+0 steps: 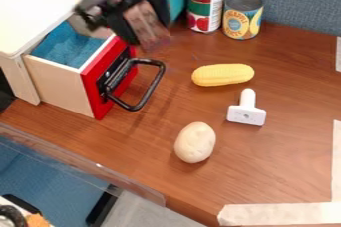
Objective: Put the chocolate bar in the drawer.
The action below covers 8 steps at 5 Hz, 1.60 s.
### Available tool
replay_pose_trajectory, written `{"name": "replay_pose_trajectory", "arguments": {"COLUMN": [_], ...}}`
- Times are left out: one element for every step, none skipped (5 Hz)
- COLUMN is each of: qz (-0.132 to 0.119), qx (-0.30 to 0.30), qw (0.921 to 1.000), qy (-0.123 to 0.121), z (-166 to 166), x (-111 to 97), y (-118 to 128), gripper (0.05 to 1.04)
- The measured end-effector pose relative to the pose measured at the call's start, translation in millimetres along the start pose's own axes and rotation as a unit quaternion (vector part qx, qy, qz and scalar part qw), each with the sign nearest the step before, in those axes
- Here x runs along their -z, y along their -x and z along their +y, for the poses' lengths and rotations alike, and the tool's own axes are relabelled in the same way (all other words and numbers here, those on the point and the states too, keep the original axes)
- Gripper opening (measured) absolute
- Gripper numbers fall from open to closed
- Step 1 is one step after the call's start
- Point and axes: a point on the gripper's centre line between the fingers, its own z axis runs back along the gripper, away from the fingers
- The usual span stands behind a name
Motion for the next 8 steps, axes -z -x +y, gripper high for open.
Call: {"name": "replay_pose_trajectory", "arguments": {"qz": [-0.004, -0.019, -0.018, -0.019, -0.010, -0.005, -0.002, 0.006], "qx": [-0.012, -0.005, 0.017, 0.018, 0.022, 0.029, 0.030, 0.033], "qw": [0.9998, 0.9990, 0.9971, 0.9947, 0.9936, 0.9916, 0.9899, 0.9879], "qy": [-0.016, -0.039, -0.072, -0.100, -0.110, -0.126, -0.139, -0.152], "z": [14.6, 23.8, 30.2, 39.5, 48.6, 58.1, 65.2, 72.0], "x": [3.1, 3.1, 11.2, 12.6, 19.0, 29.3, 43.7, 54.1], "y": [-16.6, -34.0, -45.7, -67.1, -85.0, -94.6, -100.0, -101.3], "gripper": [0.580, 0.580, 0.580, 0.580, 0.580, 0.580, 0.579, 0.579]}}
